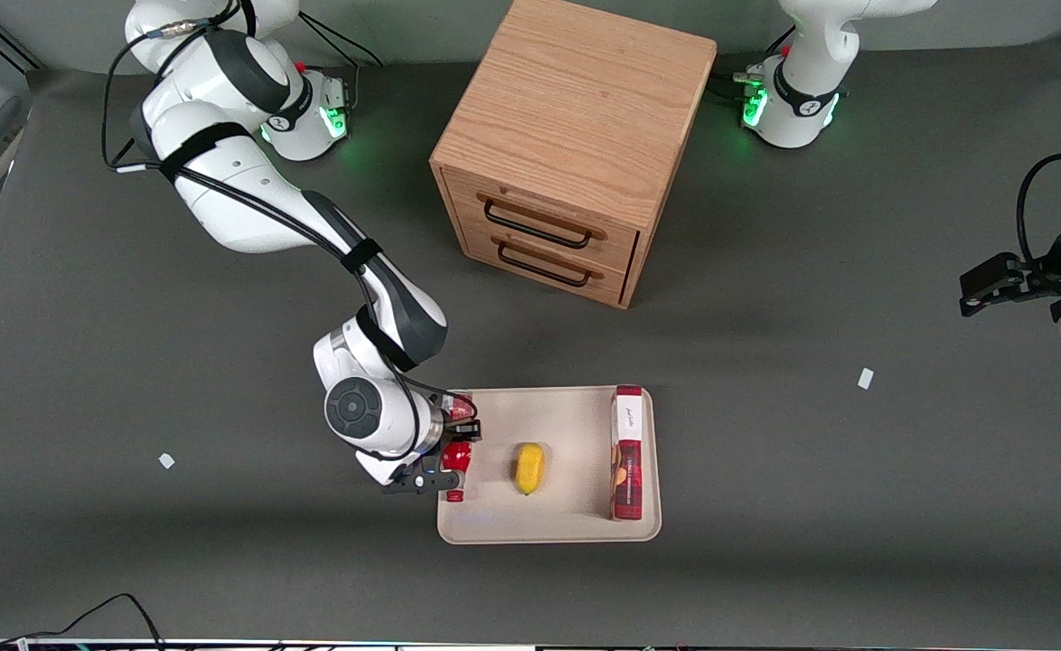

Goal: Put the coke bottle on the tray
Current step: 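Lower the bottle onto the tray beside the yellow lemon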

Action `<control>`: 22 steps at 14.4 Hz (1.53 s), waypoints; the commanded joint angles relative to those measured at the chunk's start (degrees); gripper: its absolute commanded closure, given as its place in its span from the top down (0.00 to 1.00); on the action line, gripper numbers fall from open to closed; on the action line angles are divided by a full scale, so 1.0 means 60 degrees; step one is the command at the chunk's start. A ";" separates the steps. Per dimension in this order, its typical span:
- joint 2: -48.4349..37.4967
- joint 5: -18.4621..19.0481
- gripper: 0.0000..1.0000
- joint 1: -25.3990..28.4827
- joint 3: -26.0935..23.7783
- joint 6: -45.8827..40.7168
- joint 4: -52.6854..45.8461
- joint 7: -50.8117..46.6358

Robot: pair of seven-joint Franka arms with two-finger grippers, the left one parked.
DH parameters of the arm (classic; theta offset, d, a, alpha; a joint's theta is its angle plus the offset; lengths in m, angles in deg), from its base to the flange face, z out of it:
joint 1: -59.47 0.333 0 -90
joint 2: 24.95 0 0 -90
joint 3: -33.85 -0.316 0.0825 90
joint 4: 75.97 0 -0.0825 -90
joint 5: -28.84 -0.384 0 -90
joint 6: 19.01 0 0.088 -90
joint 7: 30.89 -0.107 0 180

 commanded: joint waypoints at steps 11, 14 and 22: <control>0.0216 0.0212 1.00 0.0282 0.0375 0.0211 -0.0408 0.0053; 0.0041 0.0255 1.00 0.0224 0.0361 0.0196 -0.0364 0.0067; -0.3426 0.0138 1.00 -0.0961 0.0389 -0.1516 0.1301 -0.0109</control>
